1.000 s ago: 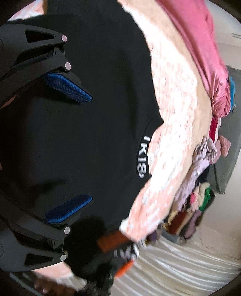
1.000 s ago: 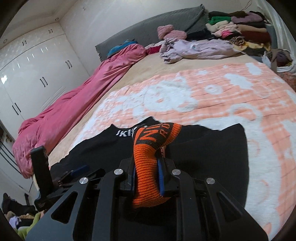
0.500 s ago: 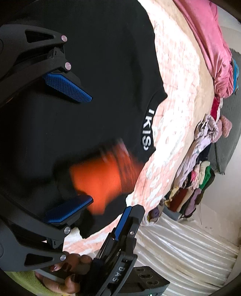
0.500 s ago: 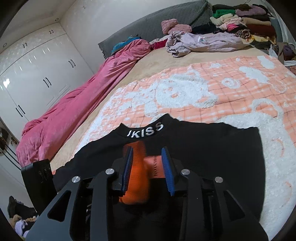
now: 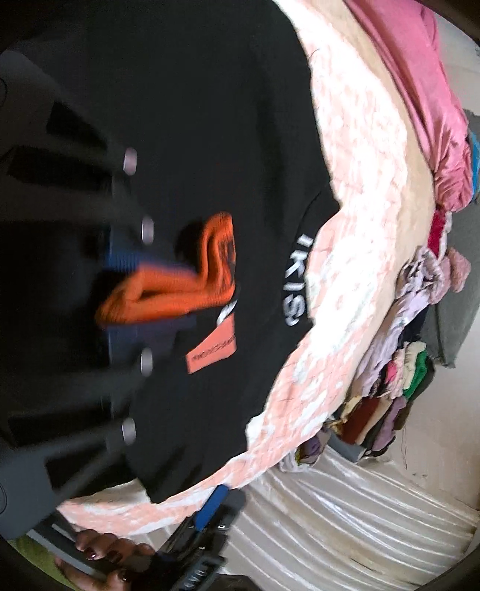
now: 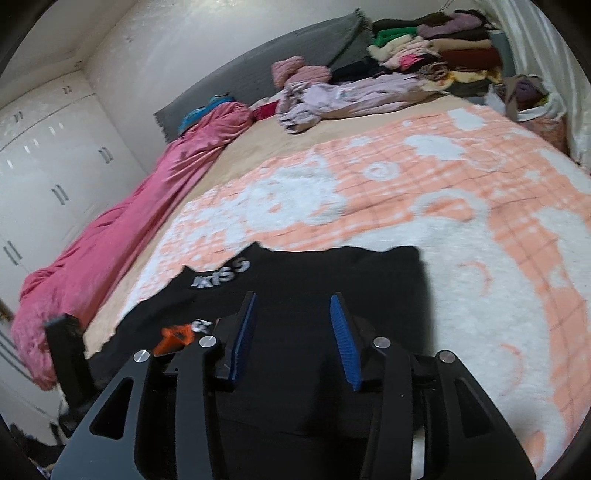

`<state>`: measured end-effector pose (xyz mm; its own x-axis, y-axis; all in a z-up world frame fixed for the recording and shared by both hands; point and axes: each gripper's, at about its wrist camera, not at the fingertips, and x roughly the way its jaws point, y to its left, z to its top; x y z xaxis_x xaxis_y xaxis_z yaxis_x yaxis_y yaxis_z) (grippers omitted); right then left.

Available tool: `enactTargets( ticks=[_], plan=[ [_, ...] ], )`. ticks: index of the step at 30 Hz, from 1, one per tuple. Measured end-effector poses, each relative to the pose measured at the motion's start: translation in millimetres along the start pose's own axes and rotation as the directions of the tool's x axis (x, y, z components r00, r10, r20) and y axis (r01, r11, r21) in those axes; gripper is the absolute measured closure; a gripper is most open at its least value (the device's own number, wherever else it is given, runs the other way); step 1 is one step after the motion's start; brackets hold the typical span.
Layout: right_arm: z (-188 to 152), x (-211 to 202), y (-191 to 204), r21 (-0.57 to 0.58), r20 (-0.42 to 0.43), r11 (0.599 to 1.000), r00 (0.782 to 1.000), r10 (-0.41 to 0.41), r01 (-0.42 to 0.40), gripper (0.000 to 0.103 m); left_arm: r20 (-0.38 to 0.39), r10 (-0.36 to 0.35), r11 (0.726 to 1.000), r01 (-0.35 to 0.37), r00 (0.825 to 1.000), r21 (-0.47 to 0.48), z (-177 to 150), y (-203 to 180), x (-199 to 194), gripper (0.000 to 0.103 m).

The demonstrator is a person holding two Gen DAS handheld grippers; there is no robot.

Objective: Fold small clothes
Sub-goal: 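Grasp the orange cuff with the left gripper while the right gripper opens and releases it, then lay the cuff onto the shirt body with the left gripper and open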

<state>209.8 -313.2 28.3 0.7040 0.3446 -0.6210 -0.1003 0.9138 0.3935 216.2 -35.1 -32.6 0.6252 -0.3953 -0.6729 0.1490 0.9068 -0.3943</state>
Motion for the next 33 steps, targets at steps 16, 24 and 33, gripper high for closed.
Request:
enactTargets(
  ticks=[16,24,33],
  plan=[
    [-27,11,0,-0.087,-0.033,0.991,0.994,-0.108,0.105,0.058,0.2,0.14,0.989,-0.148,0.97,0.023,26,28,-62,0.097],
    [-33,21,23,-0.181,-0.041,0.975,0.99,-0.138,0.129,0.058,0.075,0.243,0.97,-0.241,0.967,-0.03,20,61,-39,0.097],
    [-46,43,17,-0.232,-0.12,0.954,0.968,-0.222,0.19,0.058,0.06,0.288,0.957,-0.285,0.956,-0.058,16,75,-47,0.095]
  ],
)
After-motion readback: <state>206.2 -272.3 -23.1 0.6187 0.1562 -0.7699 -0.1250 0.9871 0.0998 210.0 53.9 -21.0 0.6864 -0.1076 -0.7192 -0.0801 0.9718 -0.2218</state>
